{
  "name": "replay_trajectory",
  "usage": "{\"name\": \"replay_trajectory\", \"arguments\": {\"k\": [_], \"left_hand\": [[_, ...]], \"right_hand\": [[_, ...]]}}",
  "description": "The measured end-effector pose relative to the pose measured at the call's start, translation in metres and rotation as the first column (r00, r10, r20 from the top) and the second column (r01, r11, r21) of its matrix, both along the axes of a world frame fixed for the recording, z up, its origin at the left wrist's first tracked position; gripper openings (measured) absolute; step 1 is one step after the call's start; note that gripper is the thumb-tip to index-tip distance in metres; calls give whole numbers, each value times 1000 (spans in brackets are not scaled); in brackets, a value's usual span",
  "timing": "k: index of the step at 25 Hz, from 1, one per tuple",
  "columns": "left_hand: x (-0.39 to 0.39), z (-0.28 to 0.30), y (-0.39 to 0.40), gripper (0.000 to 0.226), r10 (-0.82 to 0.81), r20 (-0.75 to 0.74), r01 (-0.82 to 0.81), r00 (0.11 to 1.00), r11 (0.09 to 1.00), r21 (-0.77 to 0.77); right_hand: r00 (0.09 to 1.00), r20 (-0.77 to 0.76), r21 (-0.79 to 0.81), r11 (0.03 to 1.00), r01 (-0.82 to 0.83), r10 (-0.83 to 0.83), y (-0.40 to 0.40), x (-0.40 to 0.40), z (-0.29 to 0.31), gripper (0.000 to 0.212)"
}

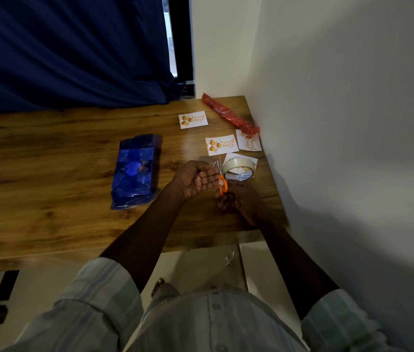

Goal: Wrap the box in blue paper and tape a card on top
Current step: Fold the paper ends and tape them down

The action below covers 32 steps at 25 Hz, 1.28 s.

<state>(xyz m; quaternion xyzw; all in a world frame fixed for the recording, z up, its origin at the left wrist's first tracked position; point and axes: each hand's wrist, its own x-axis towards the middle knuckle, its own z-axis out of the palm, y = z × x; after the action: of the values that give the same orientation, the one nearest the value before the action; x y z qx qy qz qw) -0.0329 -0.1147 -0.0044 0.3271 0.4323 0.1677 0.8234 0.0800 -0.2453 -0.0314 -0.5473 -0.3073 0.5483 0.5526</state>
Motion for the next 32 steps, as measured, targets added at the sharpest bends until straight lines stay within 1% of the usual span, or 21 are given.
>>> {"name": "replay_trajectory", "arguments": {"k": [6,12,17,19,22,23,25,27,29,30,31,32], "left_hand": [[0,-3,2,16,-14,-17,14,1000,1000,14],[-3,-4,2,14,-5,-12,5,1000,1000,-4],[-3,-4,-1,14,14,23,-14,1000,999,-32],[-2,-5,-1,16,9,37,-8,999,999,-38],[-3,-5,-2,16,29,26,-28,999,999,-40],[-4,-6,-2,17,42,30,-41,999,998,-43],[-8,-9,-2,23,70,39,-67,997,996,-54],[-13,-11,0,29,98,38,-96,994,994,-57],[-17,-14,5,23,138,40,-136,990,989,-51],[-18,-16,8,19,176,55,-172,983,983,-62],[-20,-18,12,17,216,63,-211,974,975,-74],[-22,-21,15,17,242,59,-237,969,968,-80]], "right_hand": [[997,77,32,999,30,-32,-4,-4,-2,19],[996,62,32,997,67,-69,-6,-8,3,13],[996,45,60,996,73,-75,-4,-11,5,13],[998,29,15,998,59,-59,-1,-11,9,18],[1000,19,-59,998,22,-21,5,-11,16,32],[999,19,-65,997,28,-27,6,-11,20,32],[996,58,-45,997,64,-62,7,-9,27,23],[985,160,-4,998,62,-60,5,-8,34,15],[939,344,-24,1000,4,4,-2,-7,35,20],[868,490,-76,996,-48,79,-6,-7,33,24],[744,639,-172,979,-110,196,-9,-8,29,25],[582,743,-301,942,-148,329,-12,-9,25,26]]}}
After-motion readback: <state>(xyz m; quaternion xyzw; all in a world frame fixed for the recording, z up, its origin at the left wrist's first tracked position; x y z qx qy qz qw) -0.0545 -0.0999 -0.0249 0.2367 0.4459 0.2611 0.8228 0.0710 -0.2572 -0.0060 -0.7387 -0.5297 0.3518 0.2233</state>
